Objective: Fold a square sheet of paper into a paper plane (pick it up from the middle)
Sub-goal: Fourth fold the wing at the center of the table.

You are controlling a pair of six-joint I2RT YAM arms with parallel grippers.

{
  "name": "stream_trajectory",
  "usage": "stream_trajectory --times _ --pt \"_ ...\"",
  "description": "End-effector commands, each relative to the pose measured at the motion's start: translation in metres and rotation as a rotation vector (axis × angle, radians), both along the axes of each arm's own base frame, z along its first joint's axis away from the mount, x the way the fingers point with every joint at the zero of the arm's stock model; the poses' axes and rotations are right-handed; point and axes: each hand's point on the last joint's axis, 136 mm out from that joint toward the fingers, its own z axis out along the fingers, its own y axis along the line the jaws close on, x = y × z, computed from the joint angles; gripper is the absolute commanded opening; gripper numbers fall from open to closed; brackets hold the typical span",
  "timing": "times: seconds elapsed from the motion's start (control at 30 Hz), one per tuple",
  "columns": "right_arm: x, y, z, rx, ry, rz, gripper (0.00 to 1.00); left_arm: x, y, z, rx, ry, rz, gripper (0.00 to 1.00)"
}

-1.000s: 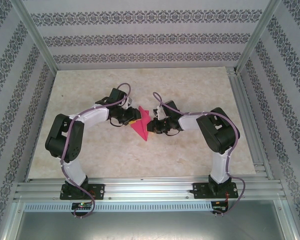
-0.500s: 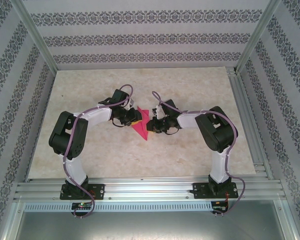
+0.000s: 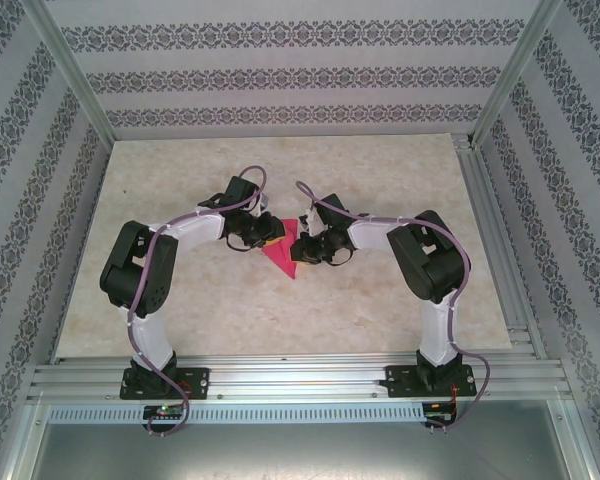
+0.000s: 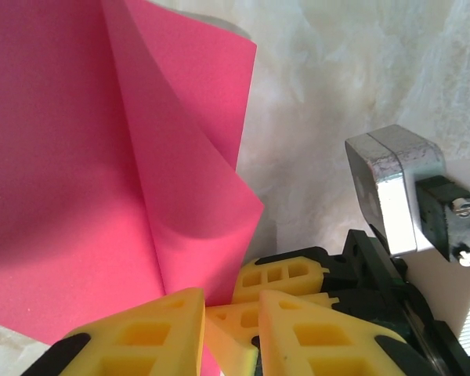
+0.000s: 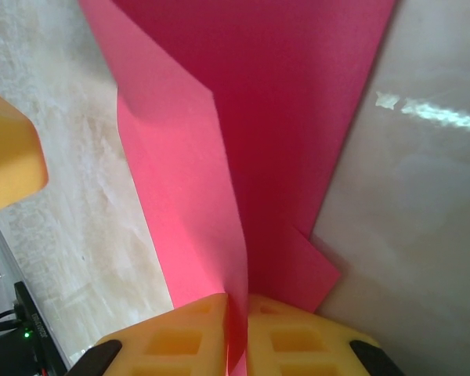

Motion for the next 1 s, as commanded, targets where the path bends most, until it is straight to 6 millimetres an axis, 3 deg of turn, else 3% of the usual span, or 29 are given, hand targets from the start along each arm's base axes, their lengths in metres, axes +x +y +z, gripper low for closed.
stream_trajectory --times 0.0,0.5,0.67,0.83,0.97 --pt "0.001 -0.002 -0.012 -0.03 0.012 0.005 0.13 0.011 -0.014 0.0 -0.052 -0.017 -0.003 0.26" --pt "0.001 -0.003 -0.013 -0.023 0.025 -0.008 0.13 0.017 -0.03 -0.013 -0.12 0.012 -0.012 0.27" --pt "0.002 -0.004 -0.012 -0.023 0.024 -0.013 0.14 0.015 -0.027 -0.028 -0.083 0.038 -0.007 0.26" --pt "0.003 -0.004 0.001 -0.009 -0.002 -0.013 0.23 0.011 -0.019 -0.045 -0.024 0.061 -0.008 0.26" --pt "0.002 -0.005 0.015 0.0 -0.025 -0.012 0.24 0.01 -0.018 -0.052 -0.014 0.069 -0.009 0.25"
